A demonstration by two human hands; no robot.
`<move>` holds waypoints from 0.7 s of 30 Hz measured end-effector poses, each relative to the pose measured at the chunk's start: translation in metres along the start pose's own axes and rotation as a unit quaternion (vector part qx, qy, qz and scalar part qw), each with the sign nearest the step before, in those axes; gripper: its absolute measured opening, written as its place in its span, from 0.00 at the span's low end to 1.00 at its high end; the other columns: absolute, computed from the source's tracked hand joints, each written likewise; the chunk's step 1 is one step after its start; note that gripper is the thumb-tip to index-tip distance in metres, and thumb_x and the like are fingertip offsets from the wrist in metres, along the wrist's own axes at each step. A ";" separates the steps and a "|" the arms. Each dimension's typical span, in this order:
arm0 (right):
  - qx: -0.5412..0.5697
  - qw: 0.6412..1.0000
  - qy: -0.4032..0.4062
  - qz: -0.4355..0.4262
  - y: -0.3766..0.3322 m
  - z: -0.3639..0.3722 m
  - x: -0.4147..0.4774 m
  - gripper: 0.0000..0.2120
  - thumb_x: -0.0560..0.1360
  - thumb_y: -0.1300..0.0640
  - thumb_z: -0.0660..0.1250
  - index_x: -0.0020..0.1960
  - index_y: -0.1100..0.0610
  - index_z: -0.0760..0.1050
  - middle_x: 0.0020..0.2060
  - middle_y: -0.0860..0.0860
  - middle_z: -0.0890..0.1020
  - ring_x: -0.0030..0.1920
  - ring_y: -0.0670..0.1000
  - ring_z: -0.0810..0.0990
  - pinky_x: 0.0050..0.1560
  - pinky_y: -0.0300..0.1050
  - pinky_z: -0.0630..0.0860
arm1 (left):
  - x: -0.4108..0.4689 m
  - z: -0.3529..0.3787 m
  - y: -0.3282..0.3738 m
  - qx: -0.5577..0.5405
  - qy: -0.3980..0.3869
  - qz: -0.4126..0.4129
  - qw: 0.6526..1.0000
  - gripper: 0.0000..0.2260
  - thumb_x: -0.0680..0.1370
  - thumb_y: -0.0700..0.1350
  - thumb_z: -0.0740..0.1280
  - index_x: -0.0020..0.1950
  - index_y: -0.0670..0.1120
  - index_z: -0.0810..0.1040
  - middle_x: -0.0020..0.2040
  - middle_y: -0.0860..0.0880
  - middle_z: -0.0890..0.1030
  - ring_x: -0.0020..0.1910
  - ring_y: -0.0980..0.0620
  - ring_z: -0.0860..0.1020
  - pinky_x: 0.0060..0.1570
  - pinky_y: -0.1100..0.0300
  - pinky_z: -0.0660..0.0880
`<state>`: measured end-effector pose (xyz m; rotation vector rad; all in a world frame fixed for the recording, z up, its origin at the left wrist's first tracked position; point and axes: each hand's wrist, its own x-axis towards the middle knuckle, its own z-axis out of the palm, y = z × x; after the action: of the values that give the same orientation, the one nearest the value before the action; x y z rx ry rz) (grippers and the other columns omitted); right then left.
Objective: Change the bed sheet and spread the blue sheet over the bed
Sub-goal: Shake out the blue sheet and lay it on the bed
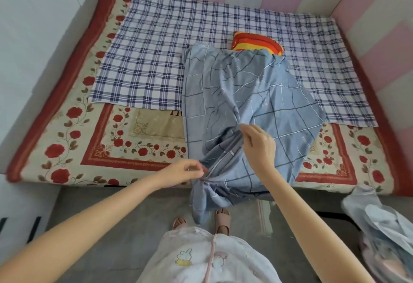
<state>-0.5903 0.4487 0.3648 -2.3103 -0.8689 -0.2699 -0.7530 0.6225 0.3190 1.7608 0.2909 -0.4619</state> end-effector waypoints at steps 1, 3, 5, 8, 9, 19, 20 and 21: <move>0.108 0.993 0.025 0.047 -0.010 -0.008 0.001 0.09 0.77 0.64 0.63 0.48 0.59 0.82 0.34 0.52 0.81 0.29 0.49 0.74 0.28 0.41 0.67 | 0.006 -0.011 -0.002 -0.040 0.042 -0.027 0.998 0.09 0.75 0.51 0.69 0.55 0.55 0.76 0.63 0.51 0.76 0.64 0.53 0.74 0.66 0.51 0.70; 0.313 0.938 0.004 0.151 -0.032 -0.023 0.008 0.09 0.79 0.63 0.62 0.45 0.56 0.80 0.30 0.55 0.73 0.30 0.49 0.67 0.30 0.40 0.65 | 0.024 -0.031 -0.008 -0.048 0.102 -0.096 0.989 0.32 0.71 0.54 0.73 0.72 0.51 0.65 0.73 0.47 0.65 0.71 0.47 0.65 0.69 0.50 0.65; 0.418 0.888 -0.027 0.191 -0.049 -0.037 0.017 0.12 0.80 0.61 0.61 0.43 0.53 0.79 0.31 0.54 0.72 0.32 0.50 0.68 0.34 0.39 0.66 | 0.043 -0.042 -0.011 0.015 0.109 -0.160 0.981 0.50 0.64 0.60 0.77 0.78 0.49 0.53 0.77 0.46 0.57 0.73 0.44 0.61 0.70 0.49 0.63; 0.560 0.788 -0.067 0.247 -0.061 -0.052 0.027 0.14 0.82 0.59 0.56 0.44 0.54 0.78 0.35 0.50 0.81 0.37 0.47 0.79 0.41 0.40 0.77 | 0.070 -0.040 -0.018 -0.070 0.066 -0.187 0.978 0.61 0.56 0.64 0.79 0.78 0.49 0.48 0.77 0.47 0.55 0.75 0.44 0.58 0.72 0.46 0.59; 0.595 0.754 -0.076 0.266 -0.063 -0.057 0.030 0.13 0.82 0.59 0.55 0.45 0.55 0.77 0.36 0.49 0.83 0.38 0.47 0.81 0.41 0.40 0.79 | 0.075 -0.036 -0.015 -0.109 0.049 -0.171 0.978 0.56 0.59 0.62 0.79 0.78 0.49 0.52 0.76 0.48 0.60 0.74 0.46 0.61 0.71 0.47 0.62; 0.653 0.679 -0.071 0.328 -0.040 -0.098 0.038 0.19 0.67 0.52 0.66 0.57 0.56 0.75 0.51 0.56 0.83 0.52 0.53 0.83 0.48 0.46 0.81 | 0.095 -0.014 0.012 -0.332 -0.025 -0.094 0.938 0.19 0.78 0.51 0.65 0.66 0.43 0.73 0.60 0.48 0.79 0.61 0.49 0.76 0.58 0.54 0.74; 0.649 0.682 -0.069 0.330 -0.037 -0.098 0.038 0.19 0.68 0.53 0.65 0.58 0.57 0.74 0.52 0.56 0.83 0.52 0.54 0.83 0.49 0.47 0.81 | 0.097 -0.014 0.013 -0.316 -0.039 -0.095 0.943 0.22 0.76 0.54 0.67 0.66 0.44 0.73 0.62 0.49 0.77 0.62 0.50 0.74 0.61 0.52 0.72; 0.642 0.687 -0.069 0.334 -0.036 -0.098 0.039 0.20 0.69 0.53 0.65 0.59 0.58 0.74 0.52 0.57 0.82 0.53 0.54 0.82 0.51 0.48 0.80 | 0.098 -0.014 0.015 -0.304 -0.039 -0.103 0.946 0.26 0.73 0.57 0.69 0.66 0.45 0.72 0.64 0.50 0.75 0.65 0.51 0.71 0.66 0.50 0.67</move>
<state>-0.5810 0.4272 0.4738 -1.1036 -0.0473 0.6668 -0.6574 0.6278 0.2897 1.1121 0.5048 -0.5221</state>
